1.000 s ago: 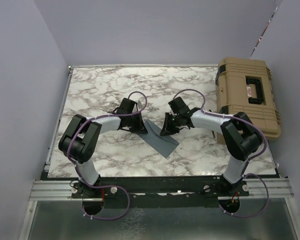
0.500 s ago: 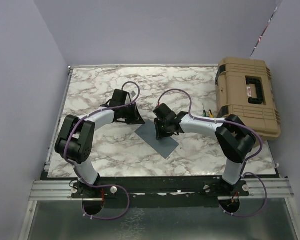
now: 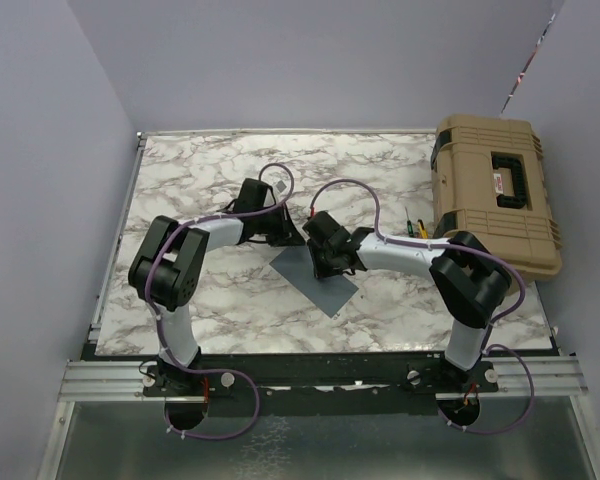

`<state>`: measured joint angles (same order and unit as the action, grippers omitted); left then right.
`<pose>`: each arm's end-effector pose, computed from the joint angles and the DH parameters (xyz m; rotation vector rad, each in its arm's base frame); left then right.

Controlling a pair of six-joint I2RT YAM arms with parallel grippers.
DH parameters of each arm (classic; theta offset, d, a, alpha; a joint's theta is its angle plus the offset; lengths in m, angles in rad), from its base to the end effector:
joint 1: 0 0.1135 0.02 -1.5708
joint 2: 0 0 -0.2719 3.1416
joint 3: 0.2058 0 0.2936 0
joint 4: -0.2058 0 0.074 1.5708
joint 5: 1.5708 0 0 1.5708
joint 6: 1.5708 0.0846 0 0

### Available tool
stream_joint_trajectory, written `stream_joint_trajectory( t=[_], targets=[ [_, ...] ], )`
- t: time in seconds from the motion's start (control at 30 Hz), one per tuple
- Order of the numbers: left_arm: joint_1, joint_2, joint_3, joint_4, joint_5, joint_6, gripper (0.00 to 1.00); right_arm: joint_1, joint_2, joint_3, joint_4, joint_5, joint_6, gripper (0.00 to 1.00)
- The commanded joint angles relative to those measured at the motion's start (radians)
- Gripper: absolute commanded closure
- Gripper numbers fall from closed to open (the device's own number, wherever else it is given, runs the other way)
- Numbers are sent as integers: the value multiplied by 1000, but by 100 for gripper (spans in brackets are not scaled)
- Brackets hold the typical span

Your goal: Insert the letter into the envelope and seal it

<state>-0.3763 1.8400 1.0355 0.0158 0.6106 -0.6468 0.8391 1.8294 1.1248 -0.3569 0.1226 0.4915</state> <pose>0.3875 -0.2053 0.1085 -0.0152 2.5112 -1.1870 0.2912 0.3088 0.0980 -0.4167 2.6187 0.2980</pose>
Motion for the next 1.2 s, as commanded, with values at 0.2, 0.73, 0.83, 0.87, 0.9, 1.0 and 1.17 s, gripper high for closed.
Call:
stream_joint_trajectory(
  t=[0.2, 0.73, 0.83, 0.87, 0.9, 1.0, 1.17],
  targets=[
    [-26, 115, -78, -6, -105, -11, 100, -2, 33, -18, -17, 71, -23, 77],
    [-18, 156, -132, -42, -119, -45, 100, 11, 200, 158, -36, 89, -32, 87],
    [-14, 157, -132, -42, -120, -45, 100, 21, 195, 145, -43, 94, -41, 91],
    [-12, 157, -132, -42, -120, -45, 100, 28, 189, 135, -46, 94, -45, 93],
    [-11, 159, -131, -41, -119, -46, 100, 34, 183, 124, -52, 93, -47, 94],
    [-6, 163, -130, -42, -118, -48, 100, 51, 164, 91, -69, 88, -46, 95],
    [-2, 168, -127, -42, -117, -51, 100, 85, 130, 28, -85, 79, -26, 95]
  ],
)
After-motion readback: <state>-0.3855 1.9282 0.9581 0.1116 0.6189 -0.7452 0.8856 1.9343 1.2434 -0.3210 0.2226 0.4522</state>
